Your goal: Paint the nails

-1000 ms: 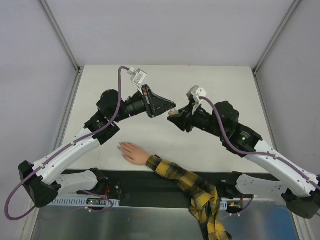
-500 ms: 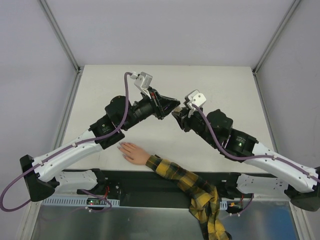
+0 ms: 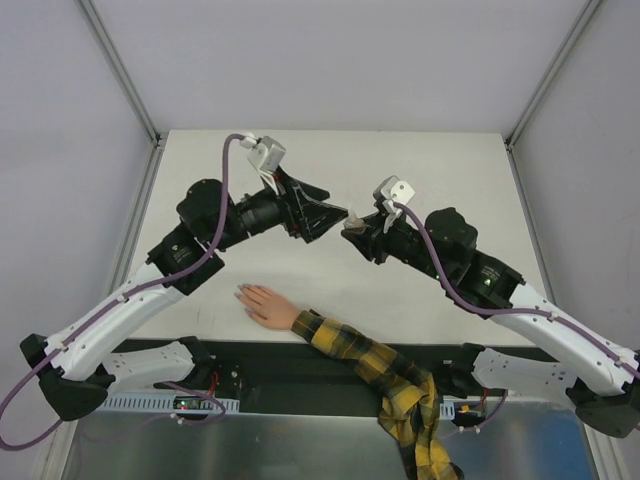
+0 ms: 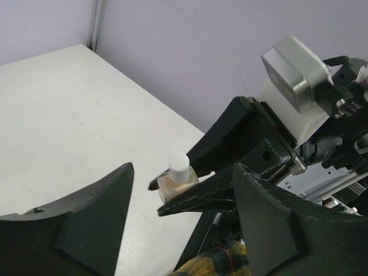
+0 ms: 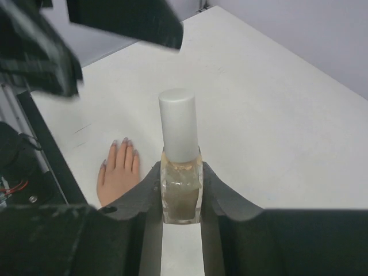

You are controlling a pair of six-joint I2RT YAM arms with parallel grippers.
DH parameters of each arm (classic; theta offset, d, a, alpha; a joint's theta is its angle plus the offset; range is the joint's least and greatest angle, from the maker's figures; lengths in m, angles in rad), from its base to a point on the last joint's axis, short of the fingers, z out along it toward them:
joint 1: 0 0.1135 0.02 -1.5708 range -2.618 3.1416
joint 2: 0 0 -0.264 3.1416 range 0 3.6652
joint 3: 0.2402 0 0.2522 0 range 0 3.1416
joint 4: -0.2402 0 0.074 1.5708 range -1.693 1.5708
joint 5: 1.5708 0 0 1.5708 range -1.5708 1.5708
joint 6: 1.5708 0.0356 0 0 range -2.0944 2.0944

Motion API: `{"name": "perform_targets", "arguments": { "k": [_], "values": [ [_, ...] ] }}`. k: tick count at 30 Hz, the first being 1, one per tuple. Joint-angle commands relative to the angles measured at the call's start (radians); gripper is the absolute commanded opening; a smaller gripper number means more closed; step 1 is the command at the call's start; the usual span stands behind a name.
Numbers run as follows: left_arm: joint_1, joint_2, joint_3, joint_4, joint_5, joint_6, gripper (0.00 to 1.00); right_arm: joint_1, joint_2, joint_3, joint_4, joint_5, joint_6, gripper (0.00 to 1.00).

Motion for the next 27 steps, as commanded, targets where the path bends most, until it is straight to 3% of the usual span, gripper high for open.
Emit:
{"name": "perform_targets", "arguments": {
  "k": [1, 4, 6, 8, 19, 27],
  "values": [
    [0.105, -0.03, 0.069, -0.05, 0.229, -0.029, 0.72, -0.013, 0.007, 0.061, 0.009, -0.151, -0.004, 0.0],
    [0.123, 0.012, 0.122, -0.131, 0.303, -0.031, 0.69, -0.013, 0.018, 0.07, 0.003, -0.179, -0.005, 0.0],
    [0.128, 0.045, 0.144, -0.158, 0.34, -0.031, 0.57, -0.013, 0.026, 0.078, 0.0, -0.192, -0.008, 0.0],
    [0.13, 0.068, 0.161, -0.165, 0.384, -0.031, 0.52, -0.013, 0.032, 0.084, -0.009, -0.205, -0.013, 0.0],
    [0.128, 0.099, 0.172, -0.178, 0.397, -0.014, 0.45, -0.015, 0.032, 0.098, -0.037, -0.2, -0.031, 0.0],
    [0.13, 0.122, 0.185, -0.207, 0.386, -0.003, 0.3, -0.015, 0.04, 0.099, -0.035, -0.197, -0.036, 0.0]
  ]
}}
